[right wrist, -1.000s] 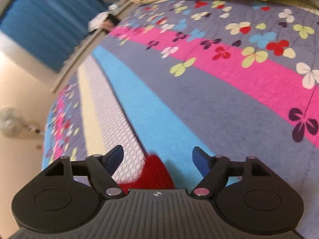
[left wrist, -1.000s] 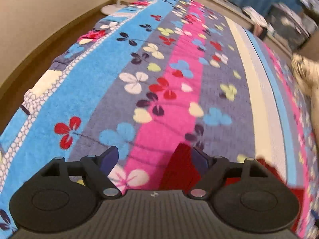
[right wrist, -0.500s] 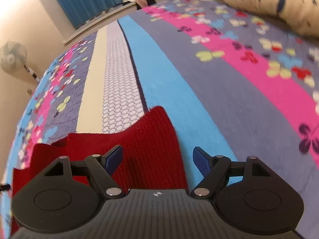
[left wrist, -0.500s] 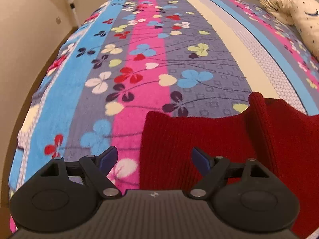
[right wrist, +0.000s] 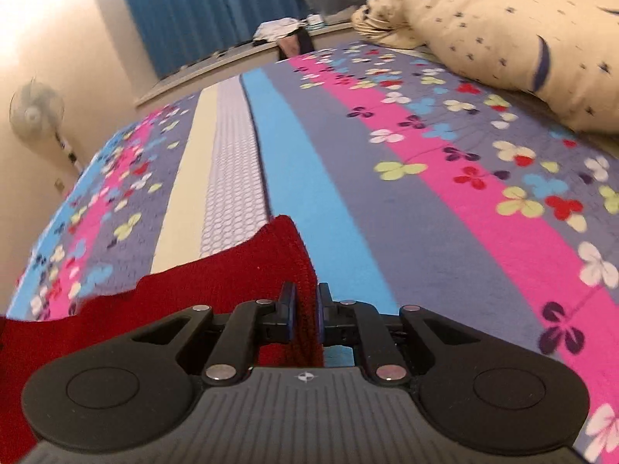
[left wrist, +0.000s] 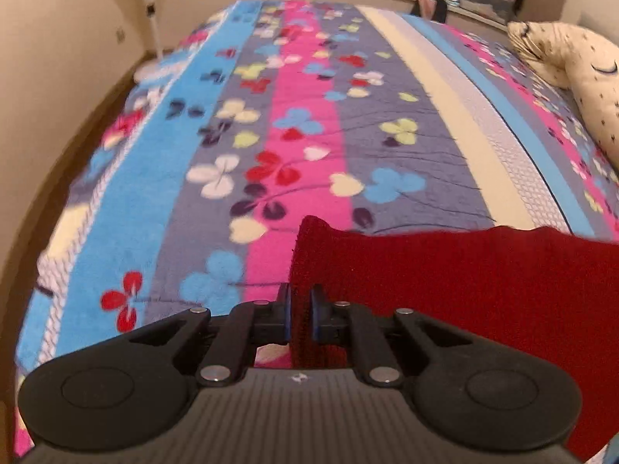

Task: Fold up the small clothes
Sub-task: 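Fold the hem up over the collar with both grippers and release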

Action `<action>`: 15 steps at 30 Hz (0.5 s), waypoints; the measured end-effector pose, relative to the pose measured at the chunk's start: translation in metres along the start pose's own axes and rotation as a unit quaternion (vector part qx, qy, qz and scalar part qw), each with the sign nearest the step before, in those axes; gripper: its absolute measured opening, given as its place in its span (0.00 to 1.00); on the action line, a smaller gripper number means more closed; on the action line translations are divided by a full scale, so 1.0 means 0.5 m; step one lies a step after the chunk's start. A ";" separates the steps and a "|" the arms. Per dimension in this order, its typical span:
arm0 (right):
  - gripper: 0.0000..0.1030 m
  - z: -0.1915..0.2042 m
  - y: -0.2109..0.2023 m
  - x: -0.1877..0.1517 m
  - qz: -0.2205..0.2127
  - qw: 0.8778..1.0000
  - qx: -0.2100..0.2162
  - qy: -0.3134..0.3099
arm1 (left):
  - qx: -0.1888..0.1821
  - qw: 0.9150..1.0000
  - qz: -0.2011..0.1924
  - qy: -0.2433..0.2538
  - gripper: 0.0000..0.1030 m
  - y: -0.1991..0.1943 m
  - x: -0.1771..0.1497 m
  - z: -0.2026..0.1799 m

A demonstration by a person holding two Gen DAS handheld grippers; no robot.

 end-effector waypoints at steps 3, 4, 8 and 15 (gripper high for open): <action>0.10 -0.021 0.035 -0.010 0.014 1.000 -0.016 0.017 | 0.011 0.999 0.031 0.011 0.10 0.067 -0.013 -0.011; 0.10 -0.027 0.059 -0.019 0.021 0.999 -0.032 0.018 | 0.021 0.999 0.042 0.019 0.10 0.088 -0.018 -0.025; 0.12 -0.032 0.131 -0.053 0.052 0.996 -0.072 0.025 | 0.042 0.997 0.052 0.041 0.25 0.109 -0.035 -0.056; 0.67 -0.030 0.031 -0.057 0.035 0.998 -0.040 0.028 | 0.027 0.999 0.026 0.004 0.87 -0.027 -0.116 -0.030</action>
Point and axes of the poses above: each gripper's, at about its wrist camera, not at the fingertips, and y roughly the way its jaws point, z to its left, x to its top, the point moved 1 cm from there along y, roughly the way its jaws point, and after that the axes turned 13 degrees about y, right-handed, at the moved point
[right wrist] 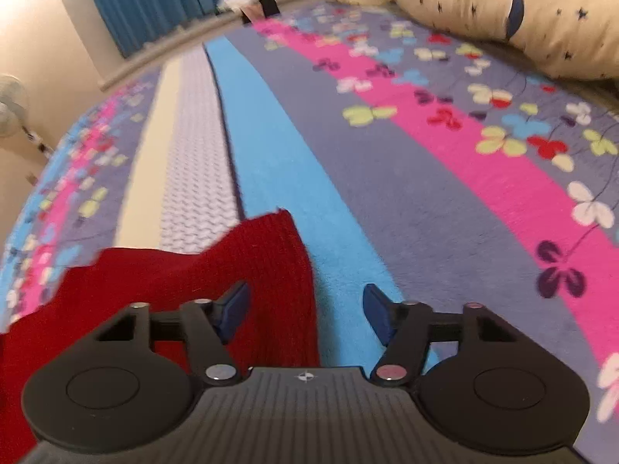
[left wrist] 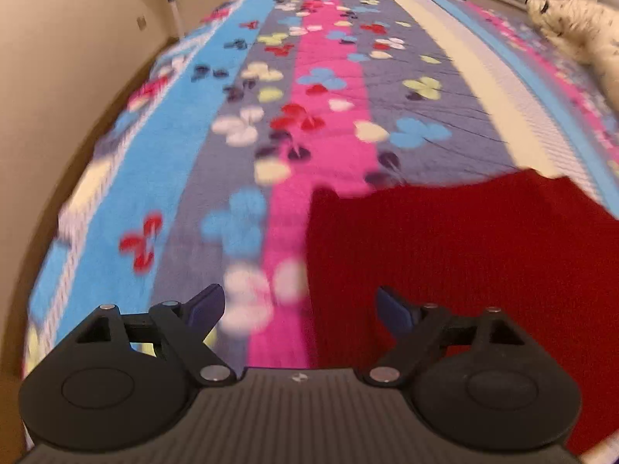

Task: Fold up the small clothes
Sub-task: 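Fold the hem up over the collar with both grippers and release, then withdraw both grippers from the folded sweater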

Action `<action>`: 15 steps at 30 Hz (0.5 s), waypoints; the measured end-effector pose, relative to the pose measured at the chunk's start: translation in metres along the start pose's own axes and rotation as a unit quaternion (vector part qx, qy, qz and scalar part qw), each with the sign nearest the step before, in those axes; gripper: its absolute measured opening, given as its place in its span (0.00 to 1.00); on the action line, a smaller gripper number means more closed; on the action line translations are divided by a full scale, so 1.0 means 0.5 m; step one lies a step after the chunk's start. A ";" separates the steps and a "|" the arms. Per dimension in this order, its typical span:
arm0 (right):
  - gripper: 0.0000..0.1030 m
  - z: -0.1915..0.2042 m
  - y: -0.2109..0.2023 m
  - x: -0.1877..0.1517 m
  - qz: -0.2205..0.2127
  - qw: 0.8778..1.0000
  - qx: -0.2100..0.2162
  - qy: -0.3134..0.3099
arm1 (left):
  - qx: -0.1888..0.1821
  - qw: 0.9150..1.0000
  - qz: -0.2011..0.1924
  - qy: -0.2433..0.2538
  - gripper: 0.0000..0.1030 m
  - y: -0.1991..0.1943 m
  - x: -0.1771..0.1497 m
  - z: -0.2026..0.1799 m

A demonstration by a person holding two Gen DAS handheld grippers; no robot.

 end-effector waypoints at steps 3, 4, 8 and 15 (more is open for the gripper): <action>0.68 -0.015 -0.072 -0.042 0.017 1.000 0.019 0.008 | -0.034 0.999 0.013 -0.024 0.87 -0.044 -0.077 -0.010; 0.68 -0.024 -0.096 -0.069 0.021 0.999 0.023 0.009 | -0.038 0.999 0.017 -0.022 0.87 -0.051 -0.102 -0.018; 0.51 -0.030 -0.151 -0.166 0.016 1.000 0.009 -0.021 | -0.007 0.998 0.052 0.038 0.57 -0.028 -0.176 -0.064; 0.17 -0.108 -0.106 -0.233 0.050 0.995 -0.081 -0.007 | 0.028 0.998 0.054 0.001 0.84 -0.043 -0.213 -0.017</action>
Point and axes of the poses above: each gripper's, at about its wrist camera, not at the fingertips, and y roughly the way its jaws point, z to its left, x to its top, the point moved 1 cm from there along y, roughly the way its jaws point, and after that the axes turned 13 degrees about y, right-handed, at the moved point
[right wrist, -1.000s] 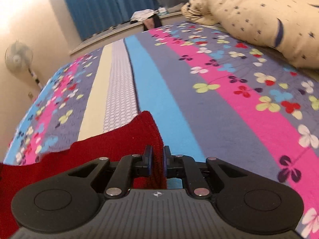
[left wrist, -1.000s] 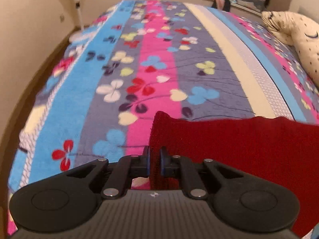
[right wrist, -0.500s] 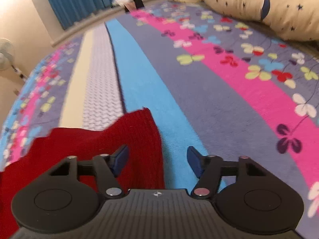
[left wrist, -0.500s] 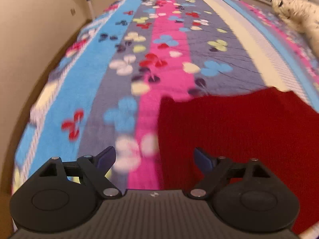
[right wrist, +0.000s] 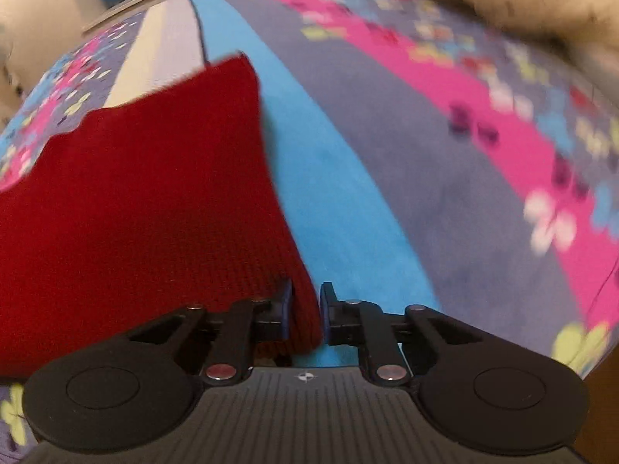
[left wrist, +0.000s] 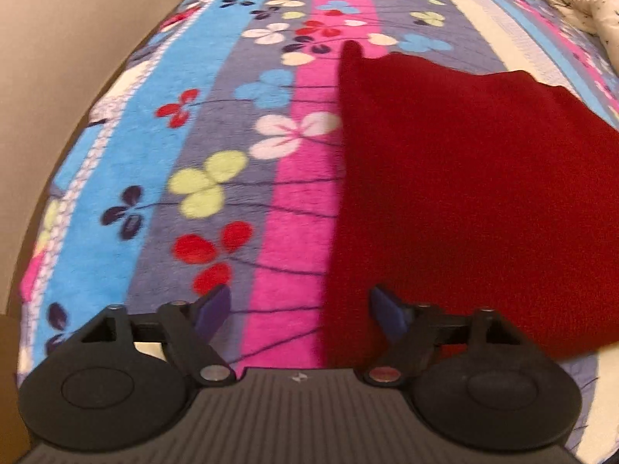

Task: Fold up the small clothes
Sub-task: 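Withdraw both grippers from the folded sweater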

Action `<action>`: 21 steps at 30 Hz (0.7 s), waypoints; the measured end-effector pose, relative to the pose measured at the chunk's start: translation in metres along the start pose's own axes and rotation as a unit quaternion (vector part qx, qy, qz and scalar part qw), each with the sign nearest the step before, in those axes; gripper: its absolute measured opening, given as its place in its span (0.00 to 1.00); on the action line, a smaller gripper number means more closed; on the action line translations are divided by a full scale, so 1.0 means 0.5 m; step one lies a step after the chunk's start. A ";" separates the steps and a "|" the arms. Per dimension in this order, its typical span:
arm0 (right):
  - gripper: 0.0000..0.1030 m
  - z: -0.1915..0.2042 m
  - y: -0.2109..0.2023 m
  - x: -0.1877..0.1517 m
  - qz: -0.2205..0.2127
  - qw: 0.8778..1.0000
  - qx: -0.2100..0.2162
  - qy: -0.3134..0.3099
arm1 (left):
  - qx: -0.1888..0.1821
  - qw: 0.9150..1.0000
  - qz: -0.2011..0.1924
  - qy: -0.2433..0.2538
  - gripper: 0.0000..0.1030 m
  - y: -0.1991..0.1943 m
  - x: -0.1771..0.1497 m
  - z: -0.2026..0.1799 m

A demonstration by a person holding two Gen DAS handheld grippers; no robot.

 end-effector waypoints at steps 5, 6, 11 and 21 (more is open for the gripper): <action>0.30 -0.001 -0.086 0.007 -0.005 0.999 -0.042 0.025 | 0.025 1.000 0.006 -0.013 0.84 -0.086 -0.035 0.021; 0.36 -0.004 -0.112 0.006 -0.006 0.999 -0.038 0.027 | 0.019 1.000 -0.005 -0.006 0.87 -0.113 -0.044 0.017; 0.67 0.017 -0.299 -0.058 -0.017 0.997 0.078 0.008 | 0.016 0.998 -0.062 0.008 1.00 -0.264 -0.124 -0.027; 0.82 0.082 -0.505 -0.265 -0.068 0.989 0.118 -0.058 | -0.028 0.997 -0.062 -0.030 1.00 -0.423 -0.292 -0.128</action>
Point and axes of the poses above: each gripper's, at about its wrist camera, not at the fingertips, and y roughly the way its jaws point, z to its left, x to its top, the point moved 1 cm from there along y, roughly the way its jaws point, and after that the axes turned 13 degrees about y, right-handed, at the moved point
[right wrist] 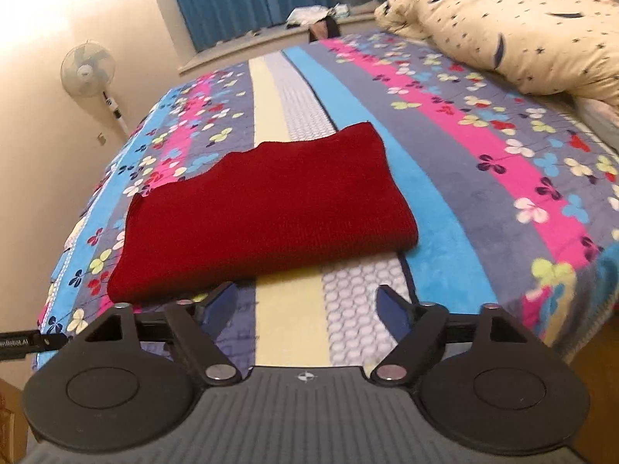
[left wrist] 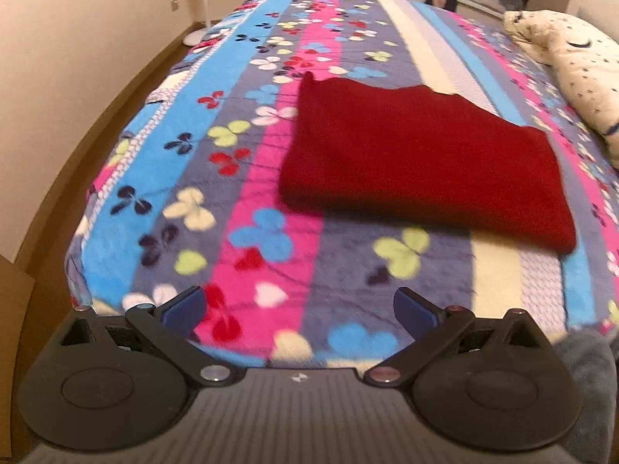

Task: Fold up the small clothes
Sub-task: 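Withdraw both grippers from the folded sweater, then move the right gripper to the side edge of the red sweater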

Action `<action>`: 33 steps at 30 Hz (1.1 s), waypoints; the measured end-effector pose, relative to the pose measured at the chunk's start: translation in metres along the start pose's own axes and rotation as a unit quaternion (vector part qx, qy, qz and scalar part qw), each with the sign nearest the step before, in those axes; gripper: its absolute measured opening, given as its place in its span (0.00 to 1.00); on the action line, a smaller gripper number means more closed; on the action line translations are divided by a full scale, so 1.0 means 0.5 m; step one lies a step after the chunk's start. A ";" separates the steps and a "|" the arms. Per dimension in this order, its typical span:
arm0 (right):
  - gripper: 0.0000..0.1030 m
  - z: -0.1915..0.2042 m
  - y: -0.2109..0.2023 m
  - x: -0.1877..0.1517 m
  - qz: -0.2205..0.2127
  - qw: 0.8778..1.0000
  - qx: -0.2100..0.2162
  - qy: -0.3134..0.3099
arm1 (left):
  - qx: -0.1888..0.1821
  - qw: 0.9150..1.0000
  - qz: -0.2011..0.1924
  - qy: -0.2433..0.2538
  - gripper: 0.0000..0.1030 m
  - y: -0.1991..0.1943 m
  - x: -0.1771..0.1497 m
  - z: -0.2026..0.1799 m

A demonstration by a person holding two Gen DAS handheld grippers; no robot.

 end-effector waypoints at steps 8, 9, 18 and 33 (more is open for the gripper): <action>0.82 0.020 -0.063 -0.065 -0.009 0.999 0.018 -0.038 | -0.022 0.999 -0.019 0.026 1.00 -0.053 -0.043 -0.059; 0.82 0.023 -0.069 -0.069 -0.011 0.999 0.017 -0.042 | -0.021 0.999 -0.025 0.032 1.00 -0.061 -0.045 -0.065; 0.82 0.022 -0.063 -0.073 -0.002 0.999 0.016 -0.040 | -0.013 0.997 -0.046 0.063 1.00 -0.084 -0.043 -0.082; 0.82 0.020 -0.030 -0.065 0.010 0.999 0.009 -0.032 | -0.015 0.997 -0.020 0.074 1.00 -0.040 -0.022 -0.087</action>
Point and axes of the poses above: each gripper's, at about its wrist camera, not at the fingertips, and y roughly the way its jaws point, z to its left, x to its top, the point moved 1 cm from there along y, roughly the way its jaws point, and after that the axes turned 13 degrees about y, right-handed, at the moved point
